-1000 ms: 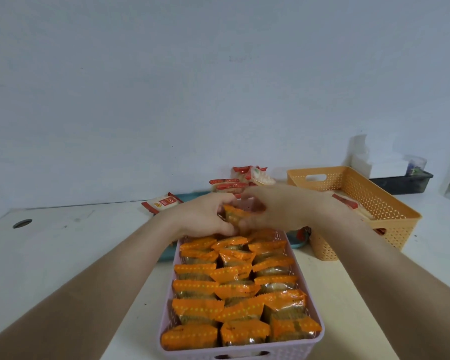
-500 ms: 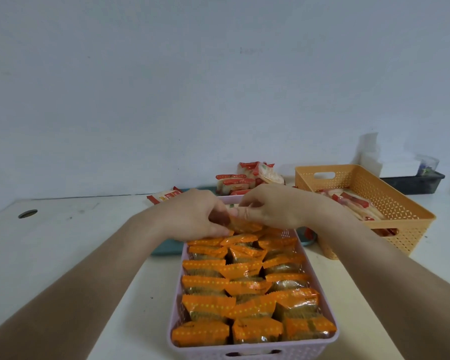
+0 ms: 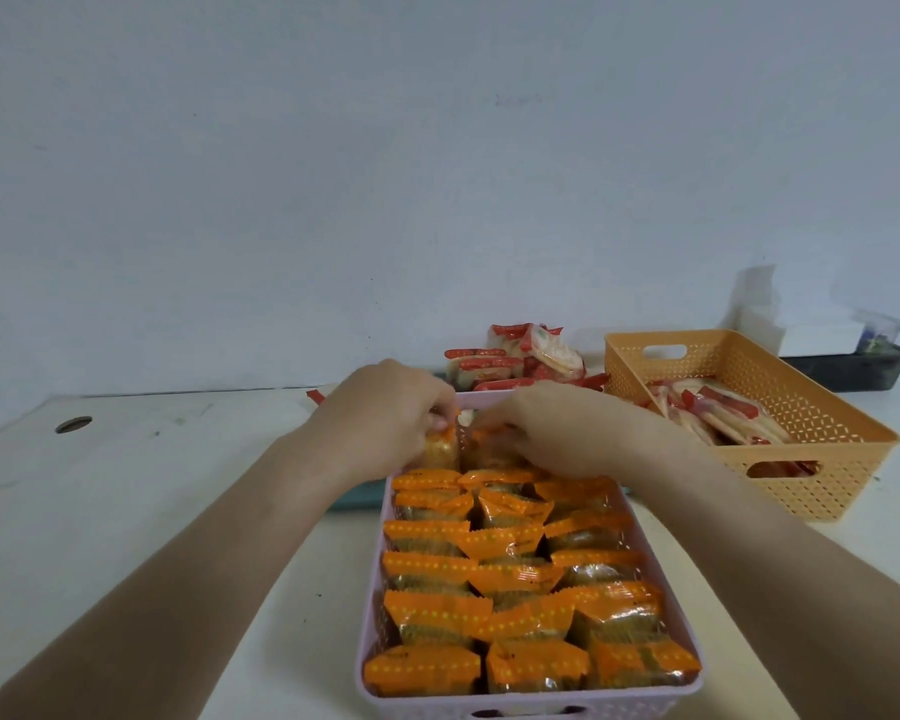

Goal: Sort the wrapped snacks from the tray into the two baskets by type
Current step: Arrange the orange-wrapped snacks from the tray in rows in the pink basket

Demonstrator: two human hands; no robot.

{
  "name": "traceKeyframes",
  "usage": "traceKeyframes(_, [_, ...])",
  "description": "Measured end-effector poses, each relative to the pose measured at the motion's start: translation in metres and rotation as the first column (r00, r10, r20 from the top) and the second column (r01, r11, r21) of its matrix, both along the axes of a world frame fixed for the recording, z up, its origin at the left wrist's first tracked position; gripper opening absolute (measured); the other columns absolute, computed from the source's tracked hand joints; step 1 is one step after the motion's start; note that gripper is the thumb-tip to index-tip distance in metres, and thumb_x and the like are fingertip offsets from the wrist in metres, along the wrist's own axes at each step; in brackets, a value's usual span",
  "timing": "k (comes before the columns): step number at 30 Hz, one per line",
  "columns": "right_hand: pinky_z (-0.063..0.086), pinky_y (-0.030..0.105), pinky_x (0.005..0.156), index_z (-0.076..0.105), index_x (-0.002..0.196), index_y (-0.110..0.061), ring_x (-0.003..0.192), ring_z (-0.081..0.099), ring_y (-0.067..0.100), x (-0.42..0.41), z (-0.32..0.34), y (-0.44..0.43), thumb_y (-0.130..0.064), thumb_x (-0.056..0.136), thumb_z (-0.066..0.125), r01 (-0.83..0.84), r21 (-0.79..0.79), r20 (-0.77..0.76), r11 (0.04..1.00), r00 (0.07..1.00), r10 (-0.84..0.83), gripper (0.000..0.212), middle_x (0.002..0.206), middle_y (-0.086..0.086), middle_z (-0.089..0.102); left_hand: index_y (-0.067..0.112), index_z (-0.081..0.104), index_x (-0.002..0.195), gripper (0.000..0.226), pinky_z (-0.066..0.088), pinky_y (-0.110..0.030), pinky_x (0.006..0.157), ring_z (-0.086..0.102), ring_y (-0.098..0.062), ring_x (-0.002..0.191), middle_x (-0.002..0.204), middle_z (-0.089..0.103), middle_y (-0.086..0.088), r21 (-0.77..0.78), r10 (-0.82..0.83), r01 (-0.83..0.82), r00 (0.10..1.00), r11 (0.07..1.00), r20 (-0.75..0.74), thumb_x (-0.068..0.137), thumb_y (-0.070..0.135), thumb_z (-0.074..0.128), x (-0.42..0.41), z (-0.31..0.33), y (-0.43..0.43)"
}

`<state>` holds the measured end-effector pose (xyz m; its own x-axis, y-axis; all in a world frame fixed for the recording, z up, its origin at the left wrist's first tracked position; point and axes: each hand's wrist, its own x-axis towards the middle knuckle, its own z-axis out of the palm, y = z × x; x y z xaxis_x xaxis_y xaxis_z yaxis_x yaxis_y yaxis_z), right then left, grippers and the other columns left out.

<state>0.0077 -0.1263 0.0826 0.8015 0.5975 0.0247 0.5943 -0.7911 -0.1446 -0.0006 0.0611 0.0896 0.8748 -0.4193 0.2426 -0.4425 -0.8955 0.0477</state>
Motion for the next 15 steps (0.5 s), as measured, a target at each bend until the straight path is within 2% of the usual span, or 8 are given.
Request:
traceKeyframes(2, [0.049,0.028,0.078,0.052,0.127,-0.044,0.087,0.059,0.007,0.002,-0.009,0.008,-0.032,0.101,0.042,-0.049,-0.016,0.049,0.999,0.998,0.050,0.030,0.101,-0.016,0.062,0.032,0.066,0.089,0.016,0.050,-0.030,0.073,0.058,-0.011,0.081,0.084,0.063,0.008,0.139,-0.023,0.030,0.998,0.990,-0.056,0.093,0.022,0.054,-0.001,-0.009,-0.002])
traceKeyframes(3, [0.050,0.029,0.081,0.050,0.128,-0.043,0.091,0.061,0.009,0.004,-0.012,0.012,-0.035,0.100,0.044,-0.057,0.014,0.048,0.998,0.997,0.057,0.030,0.106,-0.014,0.065,0.030,0.068,0.092,0.017,0.052,-0.032,0.075,0.059,-0.011,0.081,0.085,0.064,0.008,0.159,-0.028,0.040,0.996,0.986,-0.079,0.094,0.023,0.053,0.000,-0.012,0.000])
traceKeyframes(6, [0.049,0.031,0.081,0.049,0.121,-0.027,0.092,0.059,0.015,0.005,-0.005,0.009,-0.048,0.093,0.051,0.050,0.093,-0.079,0.994,0.996,-0.042,0.036,0.107,-0.006,0.062,0.029,0.072,0.097,0.022,0.051,-0.029,0.071,0.058,-0.007,0.077,0.083,0.065,0.010,0.151,-0.032,0.049,0.993,0.987,-0.114,0.094,0.025,0.050,0.003,-0.011,0.003])
traceKeyframes(8, [0.049,0.032,0.079,0.053,0.113,-0.020,0.088,0.058,0.015,0.005,0.002,0.004,-0.053,0.093,0.047,0.113,0.161,-0.187,0.981,0.979,-0.082,0.038,0.101,-0.003,0.062,0.031,0.073,0.101,0.025,0.042,-0.021,0.066,0.055,-0.005,0.076,0.084,0.065,0.011,0.040,-0.068,0.070,0.996,0.997,-0.053,0.095,0.025,0.049,0.003,-0.006,0.001])
traceKeyframes(10, [0.048,0.028,0.072,0.064,0.102,-0.013,0.076,0.060,0.017,0.007,0.009,0.002,-0.048,0.099,0.039,0.188,0.220,-0.252,0.957,0.959,-0.130,0.043,0.085,0.002,0.064,0.033,0.070,0.111,0.025,0.038,-0.019,0.067,0.053,-0.003,0.078,0.088,0.066,0.012,-0.130,-0.108,0.111,0.994,0.985,0.029,0.096,0.031,0.050,0.002,-0.003,-0.004])
traceKeyframes(11, [0.048,0.025,0.067,0.067,0.096,-0.013,0.070,0.060,0.017,0.010,0.010,0.001,-0.041,0.101,0.038,0.235,0.212,-0.263,0.949,0.949,-0.176,0.041,0.080,0.004,0.064,0.034,0.067,0.116,0.027,0.040,-0.021,0.068,0.054,-0.002,0.078,0.089,0.066,0.012,-0.162,-0.137,0.137,0.990,0.977,0.016,0.096,0.037,0.049,0.002,-0.004,-0.009])
traceKeyframes(13, [0.050,0.024,0.066,0.070,0.091,-0.014,0.071,0.061,0.015,0.013,0.010,0.001,-0.024,0.101,0.041,0.296,0.136,-0.248,0.945,0.934,-0.257,0.033,0.083,0.004,0.067,0.034,0.064,0.120,0.034,0.048,-0.027,0.072,0.056,-0.003,0.078,0.091,0.066,0.010,-0.073,-0.177,0.170,0.978,0.983,-0.111,0.094,0.049,0.046,0.002,-0.008,-0.019])
traceKeyframes(15, [0.056,0.034,0.081,0.070,0.102,-0.009,0.090,0.066,0.022,0.018,0.009,0.003,-0.014,0.097,0.045,0.326,0.056,-0.197,0.944,0.930,-0.310,0.026,0.101,0.009,0.069,0.030,0.067,0.113,0.038,0.050,-0.036,0.082,0.059,-0.006,0.085,0.100,0.068,0.007,0.090,-0.144,0.169,0.961,0.982,-0.236,0.095,0.053,0.043,0.005,-0.014,-0.026])
